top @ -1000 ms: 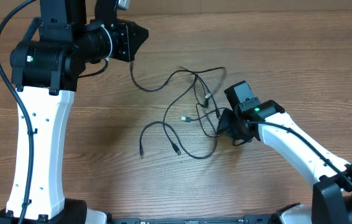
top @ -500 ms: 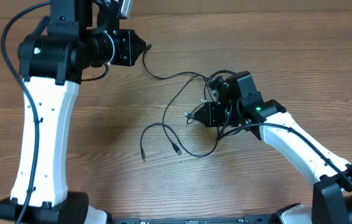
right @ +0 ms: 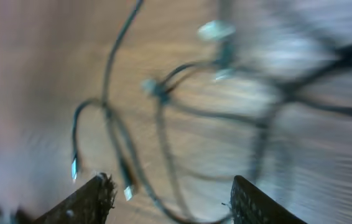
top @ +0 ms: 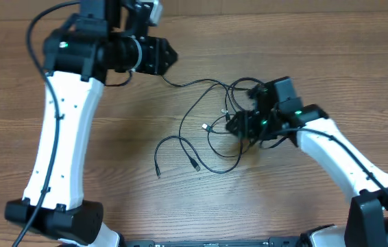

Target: Untangle cables

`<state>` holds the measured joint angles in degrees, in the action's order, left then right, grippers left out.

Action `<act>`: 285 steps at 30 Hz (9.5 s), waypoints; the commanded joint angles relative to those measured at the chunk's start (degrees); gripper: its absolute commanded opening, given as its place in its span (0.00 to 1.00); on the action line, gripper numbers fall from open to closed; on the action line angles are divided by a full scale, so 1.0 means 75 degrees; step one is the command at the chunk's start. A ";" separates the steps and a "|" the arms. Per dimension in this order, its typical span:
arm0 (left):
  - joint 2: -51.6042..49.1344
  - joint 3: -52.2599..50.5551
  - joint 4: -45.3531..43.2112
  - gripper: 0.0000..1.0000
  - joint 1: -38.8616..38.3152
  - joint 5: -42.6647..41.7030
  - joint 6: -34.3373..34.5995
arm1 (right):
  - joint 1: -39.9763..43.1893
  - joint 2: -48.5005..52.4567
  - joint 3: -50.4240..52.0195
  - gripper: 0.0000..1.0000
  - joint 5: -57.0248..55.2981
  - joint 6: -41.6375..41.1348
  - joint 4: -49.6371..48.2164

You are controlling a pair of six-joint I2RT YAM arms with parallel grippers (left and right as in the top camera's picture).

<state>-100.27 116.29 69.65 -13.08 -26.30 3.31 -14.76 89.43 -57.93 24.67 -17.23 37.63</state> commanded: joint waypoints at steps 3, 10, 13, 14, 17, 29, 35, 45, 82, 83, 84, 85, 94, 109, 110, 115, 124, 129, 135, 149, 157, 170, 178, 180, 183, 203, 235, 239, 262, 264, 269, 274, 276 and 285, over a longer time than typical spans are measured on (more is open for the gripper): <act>-0.0635 0.0058 -0.0041 0.48 -0.0629 0.0052 -0.0536 | 0.1058 -0.0035 -0.0571 0.63 -0.0530 -0.0746 0.0300; -0.1623 0.0061 -0.0318 0.48 -0.1408 0.0050 -0.0682 | 0.2643 -0.0035 -0.0571 0.65 -0.0833 -0.1099 0.1282; -0.2075 0.0061 -0.0638 0.49 -0.1778 0.0050 -0.0682 | 0.3153 -0.0035 -0.0571 0.72 -0.0833 -0.1043 0.1641; -0.2209 0.0061 -0.0746 0.50 -0.1897 0.0050 -0.0682 | 0.3284 -0.0035 -0.0571 0.74 -0.0831 -0.1043 0.1740; -0.2672 0.0061 -0.1102 0.50 -0.2282 0.0050 -0.0796 | 0.3561 -0.0035 -0.0571 0.76 -0.0831 -0.1040 0.1958; -0.4150 0.0061 -0.2311 0.52 -0.3450 0.1000 -0.0901 | 0.3643 -0.0035 -0.0571 0.80 -0.0833 -0.0822 0.2095; -0.4578 0.0061 -0.2384 0.52 -0.3669 0.1594 -0.0901 | 0.3643 -0.0035 -0.0571 0.80 -0.0828 -0.0697 0.2200; -0.4605 -0.0009 -0.2323 0.39 -0.3681 0.2180 -0.0866 | 0.3643 -0.0035 -0.0571 0.80 -0.0822 -0.0697 0.2291; -0.2221 0.5549 0.0364 0.04 -0.1454 0.2154 -0.0697 | 0.3643 -0.0035 -0.0571 0.88 -0.0743 -0.0697 0.2256; -0.2057 0.5590 0.0326 0.04 -0.1346 0.2154 -0.0638 | 0.3643 -0.0035 -0.0571 0.88 -0.0743 -0.0697 0.2256; -0.1839 0.5616 0.0262 0.04 -0.1204 0.2148 -0.0539 | 0.3643 -0.0035 -0.0571 0.88 -0.0743 -0.0697 0.2256; -0.1612 0.5619 0.0172 0.04 -0.1052 0.2113 -0.0420 | 0.3643 -0.0035 -0.0571 0.88 -0.0743 -0.0697 0.2256; -0.0108 0.5619 -0.0836 0.04 0.0227 0.1472 0.0134 | 0.3643 -0.0035 -0.0571 0.88 -0.0743 -0.0694 0.2250; -0.0289 0.5610 0.0221 0.05 0.1810 0.3835 0.0519 | 0.3643 -0.0035 -0.0571 0.88 -0.0746 -0.0694 0.2224; -0.0388 0.5610 0.0370 0.04 0.1886 0.4135 0.0708 | 0.3643 -0.0035 -0.0571 0.88 -0.0746 -0.0694 0.2226; -0.0944 0.5610 0.0784 0.04 0.2320 0.5141 0.1233 | 0.3643 -0.0035 -0.0571 0.88 -0.0746 -0.0694 0.2226; -0.1944 0.5610 0.1556 0.04 0.3273 0.6744 0.2294 | 0.3643 -0.0035 -0.0571 0.88 -0.0746 -0.0694 0.2224; -0.2177 0.5610 0.1868 0.04 0.3993 0.6784 0.3098 | 0.3643 -0.0035 -0.0571 0.88 -0.0746 -0.0694 0.2226; -0.2203 0.5607 0.1996 0.04 0.4928 0.6784 0.4071 | 0.3643 -0.0035 -0.0571 0.87 -0.0746 -0.0697 0.2221; -0.2218 0.5607 0.2366 0.04 0.5957 0.6825 0.5170 | 0.3643 -0.0035 -0.0571 0.87 -0.0746 -0.0697 0.2197; -0.2256 0.5409 0.1839 0.04 0.5942 0.6755 0.5164 | 0.3640 -0.0035 -0.0571 0.87 -0.0746 -0.0697 0.2197; -0.3083 0.5339 0.1714 0.56 0.5942 0.5808 0.4593 | 0.3634 -0.0035 -0.0571 0.87 -0.0743 -0.0697 0.2206; -0.3217 0.5339 0.1673 0.59 0.5741 0.3838 0.4296 | 0.3634 -0.0035 -0.0571 0.87 -0.0743 -0.0697 0.2200; -0.3217 0.5339 0.1647 0.59 0.5520 0.3672 0.4089 | 0.3634 -0.0035 -0.0571 0.87 -0.0743 -0.0697 0.2200; -0.3217 0.5339 0.1647 0.59 0.5056 0.3678 0.3768 | 0.3634 -0.0035 -0.0571 0.86 -0.0743 -0.0697 0.2203; -0.3217 0.4368 0.1271 0.73 0.0516 0.3631 0.1329 | 0.3637 -0.0035 -0.0571 0.87 -0.0746 -0.0694 0.2200; -0.3220 -0.0801 -0.1833 0.78 -0.2416 0.1291 0.2486 | 0.3637 -0.0035 -0.0571 0.88 -0.0746 -0.0670 0.2197; -0.3220 -0.0903 -0.1789 0.70 -0.2498 0.1300 0.4252 | 0.3634 -0.0035 -0.0571 0.87 -0.0743 -0.0670 0.2200; -0.3357 -0.2241 -0.3436 0.64 -0.2900 0.2119 0.6849 | 0.3637 -0.0035 -0.0571 0.87 -0.0740 -0.0673 0.2232; -0.3483 -0.2244 -0.3500 0.64 -0.2970 0.2119 0.6878 | 0.3634 -0.0035 -0.0571 0.87 -0.0740 -0.0673 0.2232; -0.3847 -0.2244 -0.3803 0.62 -0.3139 0.2206 0.6866 | 0.3637 -0.0035 -0.0571 0.87 -0.0743 -0.0673 0.2235; -0.4048 -0.2244 -0.3928 0.53 -0.3139 0.2757 0.6819 | 0.3637 -0.0035 -0.0571 0.87 -0.0743 -0.0670 0.2259; -0.4045 -0.2241 -0.3966 0.49 -0.3092 0.2981 0.6720 | 0.3637 -0.0035 -0.0571 0.87 -0.0743 -0.0670 0.2261; -0.3867 -0.1469 -0.4045 0.05 -0.2836 0.2850 0.4838 | 0.3637 -0.0035 -0.0571 0.87 -0.0743 -0.0670 0.2259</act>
<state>-130.34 101.14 39.18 -35.20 -6.17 46.81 12.38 89.43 -61.14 19.07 -22.46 54.74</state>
